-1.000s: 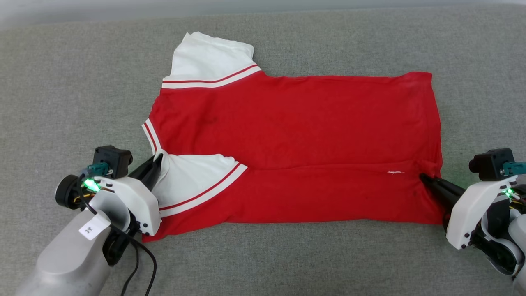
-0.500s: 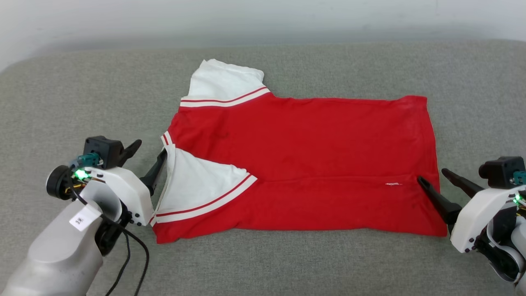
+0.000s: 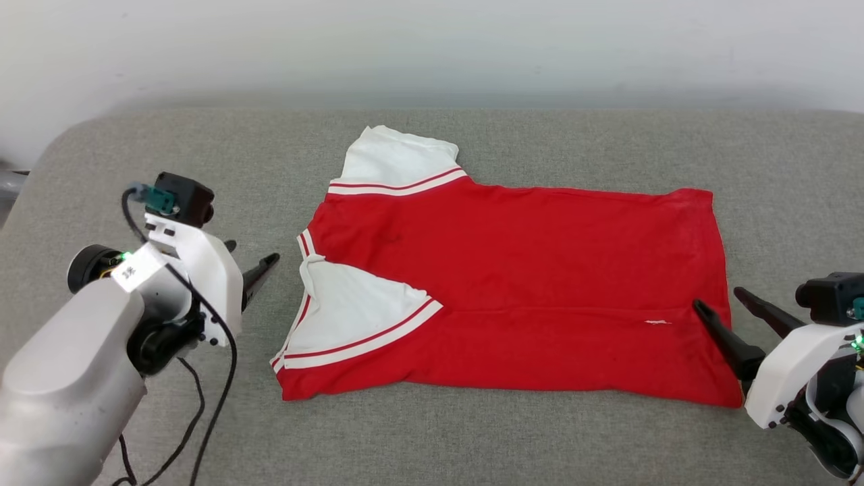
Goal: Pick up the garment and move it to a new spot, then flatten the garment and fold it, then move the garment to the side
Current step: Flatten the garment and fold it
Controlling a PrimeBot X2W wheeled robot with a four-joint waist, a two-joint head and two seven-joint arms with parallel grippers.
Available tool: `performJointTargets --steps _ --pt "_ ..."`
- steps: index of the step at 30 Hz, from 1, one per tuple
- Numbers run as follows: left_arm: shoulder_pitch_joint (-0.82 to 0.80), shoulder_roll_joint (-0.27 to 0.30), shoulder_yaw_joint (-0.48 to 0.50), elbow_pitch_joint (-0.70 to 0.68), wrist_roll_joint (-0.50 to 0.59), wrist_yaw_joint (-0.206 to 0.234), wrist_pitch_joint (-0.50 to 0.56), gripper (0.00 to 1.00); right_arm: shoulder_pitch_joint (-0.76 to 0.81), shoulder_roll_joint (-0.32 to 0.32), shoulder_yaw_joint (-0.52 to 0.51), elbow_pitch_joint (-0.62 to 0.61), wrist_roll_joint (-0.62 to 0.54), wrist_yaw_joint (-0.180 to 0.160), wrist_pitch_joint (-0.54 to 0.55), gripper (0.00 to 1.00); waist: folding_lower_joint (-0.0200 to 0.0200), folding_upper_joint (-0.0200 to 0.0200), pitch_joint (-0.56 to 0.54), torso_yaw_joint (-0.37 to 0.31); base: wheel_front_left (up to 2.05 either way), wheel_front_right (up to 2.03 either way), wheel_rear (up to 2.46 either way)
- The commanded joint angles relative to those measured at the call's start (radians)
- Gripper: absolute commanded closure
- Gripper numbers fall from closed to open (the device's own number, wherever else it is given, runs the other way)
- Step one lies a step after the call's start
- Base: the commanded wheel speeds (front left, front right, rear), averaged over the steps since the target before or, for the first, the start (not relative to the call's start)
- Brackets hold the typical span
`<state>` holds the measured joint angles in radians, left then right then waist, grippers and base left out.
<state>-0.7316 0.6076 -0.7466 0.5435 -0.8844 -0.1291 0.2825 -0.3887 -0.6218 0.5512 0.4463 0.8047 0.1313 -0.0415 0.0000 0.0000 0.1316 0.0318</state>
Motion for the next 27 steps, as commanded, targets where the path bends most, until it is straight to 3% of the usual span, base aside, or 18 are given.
performJointTargets --steps 1,8,15,20,27 --pt "-0.026 0.010 -0.014 -0.018 -0.025 0.000 0.069 0.00 0.014 0.011 -0.011 -0.011 -0.012 -0.001 0.006 0.00 0.0000 0.0000 -0.005 0.001 0.00 0.00 0.00" --pt "-0.042 0.023 -0.095 -0.055 -0.095 0.000 0.329 0.00 0.028 0.030 -0.045 -0.033 -0.040 -0.001 0.027 0.00 0.0000 0.0000 -0.013 -0.004 0.00 0.00 0.00" --pt "-0.009 0.032 -0.168 -0.049 -0.114 0.000 0.457 0.00 0.030 0.051 -0.060 -0.051 -0.060 -0.001 0.041 0.00 0.0000 0.0000 -0.006 -0.025 0.00 0.00 0.00" --pt "0.016 0.038 -0.207 -0.037 -0.108 0.000 0.461 0.00 0.016 0.065 -0.071 -0.062 -0.071 -0.001 0.046 0.00 0.0000 0.0000 0.014 -0.047 0.00 0.00 0.00" --pt "0.057 0.000 -0.245 0.021 -0.139 0.000 0.448 0.00 -0.001 0.084 -0.073 -0.065 -0.083 -0.001 0.049 0.00 0.0000 0.0000 0.046 -0.065 0.00 0.00 0.00"
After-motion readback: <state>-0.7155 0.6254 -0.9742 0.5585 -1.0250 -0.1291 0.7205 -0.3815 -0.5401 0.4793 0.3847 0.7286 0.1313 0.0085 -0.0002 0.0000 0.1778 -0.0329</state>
